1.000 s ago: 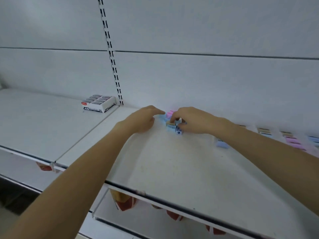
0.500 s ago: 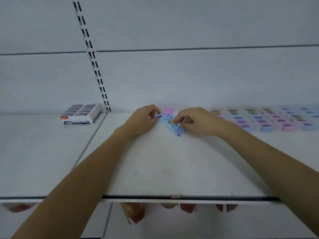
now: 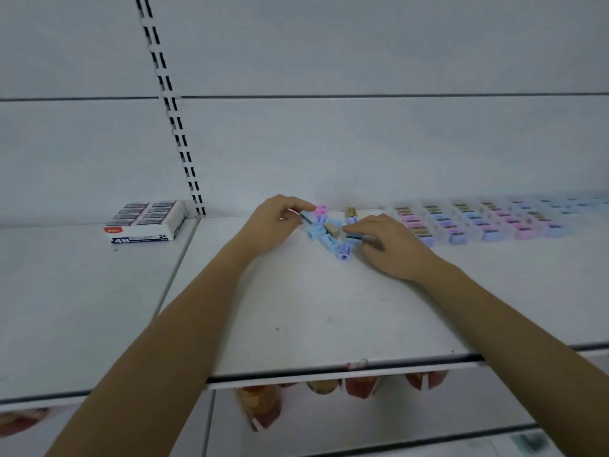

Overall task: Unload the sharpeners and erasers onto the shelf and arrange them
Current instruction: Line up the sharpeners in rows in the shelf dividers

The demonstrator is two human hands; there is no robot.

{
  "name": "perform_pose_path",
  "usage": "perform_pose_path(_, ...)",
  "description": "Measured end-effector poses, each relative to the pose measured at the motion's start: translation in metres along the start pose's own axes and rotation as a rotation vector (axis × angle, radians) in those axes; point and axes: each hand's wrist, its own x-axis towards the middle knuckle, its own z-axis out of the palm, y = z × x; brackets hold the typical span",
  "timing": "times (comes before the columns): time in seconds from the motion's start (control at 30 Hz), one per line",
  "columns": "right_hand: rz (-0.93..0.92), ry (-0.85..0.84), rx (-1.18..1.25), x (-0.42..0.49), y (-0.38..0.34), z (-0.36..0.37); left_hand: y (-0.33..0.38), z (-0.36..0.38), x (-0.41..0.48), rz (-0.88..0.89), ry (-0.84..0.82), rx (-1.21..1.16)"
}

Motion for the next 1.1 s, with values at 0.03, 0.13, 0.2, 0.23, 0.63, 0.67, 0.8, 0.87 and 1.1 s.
perform_pose_path(0.03,0.012,-0.005,0.010,-0.001,0.001,0.000,0.000,0.000,0.000,-0.015,0.003,0.004)
perform_pose_path(0.13,0.056,0.009,0.071,-0.001,0.003,0.001,-0.001,0.003,0.001,-0.038,-0.012,0.015)
perform_pose_path(0.2,0.073,0.046,0.102,-0.001,0.003,0.001,0.001,0.004,0.000,-0.036,-0.019,0.012)
perform_pose_path(0.23,0.079,0.069,0.109,-0.001,0.003,0.002,0.002,0.004,-0.001,-0.029,-0.021,0.002)
perform_pose_path(0.63,0.045,0.236,0.255,0.000,-0.009,-0.001,0.020,0.014,-0.010,0.051,0.067,-0.018)
perform_pose_path(0.67,0.069,0.263,0.304,0.001,-0.012,-0.004,0.023,0.015,-0.010,0.052,0.084,-0.005)
perform_pose_path(0.8,0.093,0.301,0.527,-0.005,-0.016,-0.022,0.045,0.017,-0.005,0.070,0.132,0.065)
perform_pose_path(0.87,0.073,0.315,0.650,-0.016,-0.010,-0.036,0.063,0.021,0.001,0.091,0.157,0.075)
perform_pose_path(1.1,0.113,0.313,0.718,-0.084,0.076,-0.104,0.147,0.097,0.027,0.176,0.196,0.089)
